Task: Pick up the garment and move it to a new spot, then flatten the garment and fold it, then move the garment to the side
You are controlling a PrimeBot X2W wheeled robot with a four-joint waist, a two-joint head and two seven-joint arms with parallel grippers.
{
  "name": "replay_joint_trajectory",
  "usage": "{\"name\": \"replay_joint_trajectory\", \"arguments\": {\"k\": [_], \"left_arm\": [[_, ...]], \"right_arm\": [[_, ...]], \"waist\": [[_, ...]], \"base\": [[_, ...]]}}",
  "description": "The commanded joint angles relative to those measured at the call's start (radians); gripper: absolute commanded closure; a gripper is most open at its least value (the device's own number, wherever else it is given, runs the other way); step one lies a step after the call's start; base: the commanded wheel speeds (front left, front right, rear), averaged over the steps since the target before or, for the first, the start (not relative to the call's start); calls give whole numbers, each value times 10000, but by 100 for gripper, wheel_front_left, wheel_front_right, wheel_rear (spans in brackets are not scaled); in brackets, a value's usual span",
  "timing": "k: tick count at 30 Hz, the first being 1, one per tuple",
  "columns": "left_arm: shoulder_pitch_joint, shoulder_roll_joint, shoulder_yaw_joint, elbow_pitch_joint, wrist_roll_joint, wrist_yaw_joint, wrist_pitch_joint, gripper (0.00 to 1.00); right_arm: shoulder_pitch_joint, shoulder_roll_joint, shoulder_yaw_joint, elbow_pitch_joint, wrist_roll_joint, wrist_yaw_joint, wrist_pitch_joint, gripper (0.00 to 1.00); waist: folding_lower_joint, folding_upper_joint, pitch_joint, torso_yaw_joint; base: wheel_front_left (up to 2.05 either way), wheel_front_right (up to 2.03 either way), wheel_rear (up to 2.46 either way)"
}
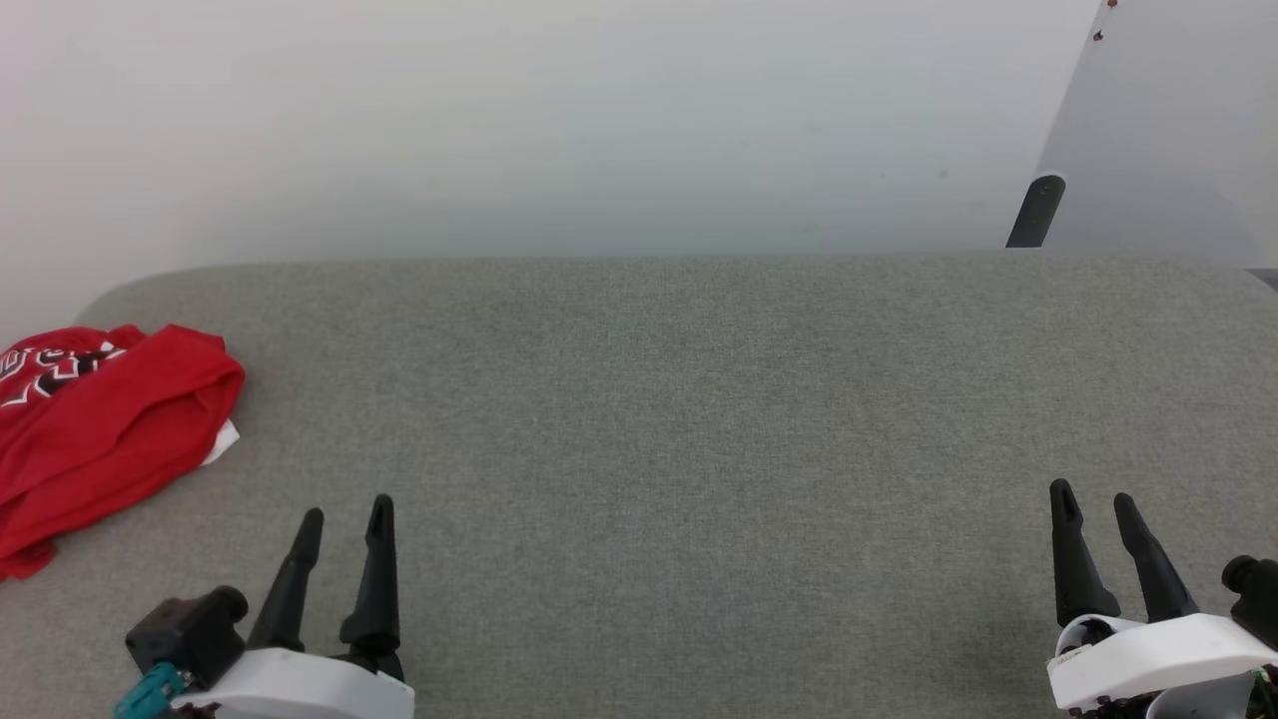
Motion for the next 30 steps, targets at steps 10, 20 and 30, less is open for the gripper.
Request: {"name": "replay_joint_trajectory", "arguments": {"k": [10,20,30], "left_arm": [[129,17,91,-432,1619,-140,-320,0],[229,-2,82,-615,2616,-224,-505,0],[405,-46,156,-836,3515,-238,-726,0]], "right_arm": [[123,-4,-179,-248,-1328,7,3,0],[117,-7,-224,-373,-2135,8,-105,0],[127,-11,-245,-458,-2991,8,-233,0]], "waist": [[0,0,-41,-7],[0,0,-63,-13],[0,0,-120,-63]], "base": [[0,0,0],[0,0,0],[0,0,0]]}}
